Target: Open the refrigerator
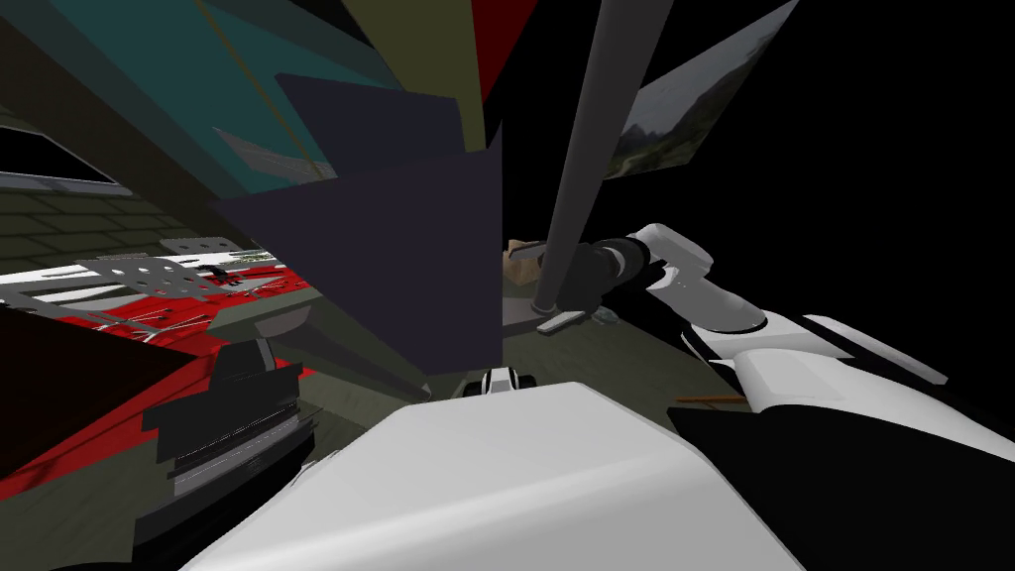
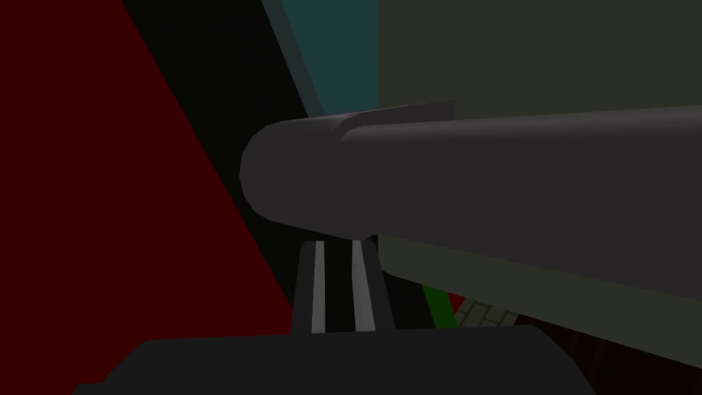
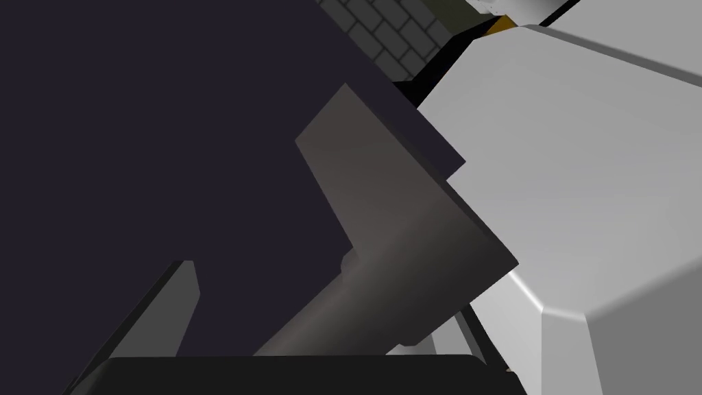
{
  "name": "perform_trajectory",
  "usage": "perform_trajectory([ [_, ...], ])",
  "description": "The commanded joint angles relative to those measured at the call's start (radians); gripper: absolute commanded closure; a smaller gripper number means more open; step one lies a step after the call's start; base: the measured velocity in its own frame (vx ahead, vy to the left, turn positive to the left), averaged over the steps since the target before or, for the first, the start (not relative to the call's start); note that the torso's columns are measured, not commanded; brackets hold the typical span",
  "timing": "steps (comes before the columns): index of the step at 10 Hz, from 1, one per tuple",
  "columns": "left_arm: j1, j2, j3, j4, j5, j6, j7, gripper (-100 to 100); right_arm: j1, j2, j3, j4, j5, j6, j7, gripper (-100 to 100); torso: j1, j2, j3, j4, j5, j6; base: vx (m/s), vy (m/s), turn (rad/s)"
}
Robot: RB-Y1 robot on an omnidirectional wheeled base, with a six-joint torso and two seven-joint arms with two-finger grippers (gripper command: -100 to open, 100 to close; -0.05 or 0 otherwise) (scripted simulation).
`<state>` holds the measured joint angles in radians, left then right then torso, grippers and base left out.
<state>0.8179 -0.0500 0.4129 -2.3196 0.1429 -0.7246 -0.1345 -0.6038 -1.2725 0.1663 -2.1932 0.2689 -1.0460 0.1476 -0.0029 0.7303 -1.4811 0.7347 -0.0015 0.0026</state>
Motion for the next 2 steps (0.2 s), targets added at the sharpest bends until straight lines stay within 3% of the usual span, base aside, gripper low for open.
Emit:
perform_trajectory([
  [1,0.001,0.000,0.001,0.000,0.000,0.000,0.000,0,0.000,0.000,0.000,0.000,-0.001,0.000,0.000,0,0.001,0.001,0.001,0.000,0.001,0.000,-0.010,0.001,0.010],
  [2,0.001,0.000,0.001,0.001,0.001,0.000,0.000,0,-0.001,0.000,-0.001,-0.001,-0.001,0.000,0.000,0,0.002,0.002,0.001,0.001,0.001,-0.001,-0.008,0.001,0.007],
])
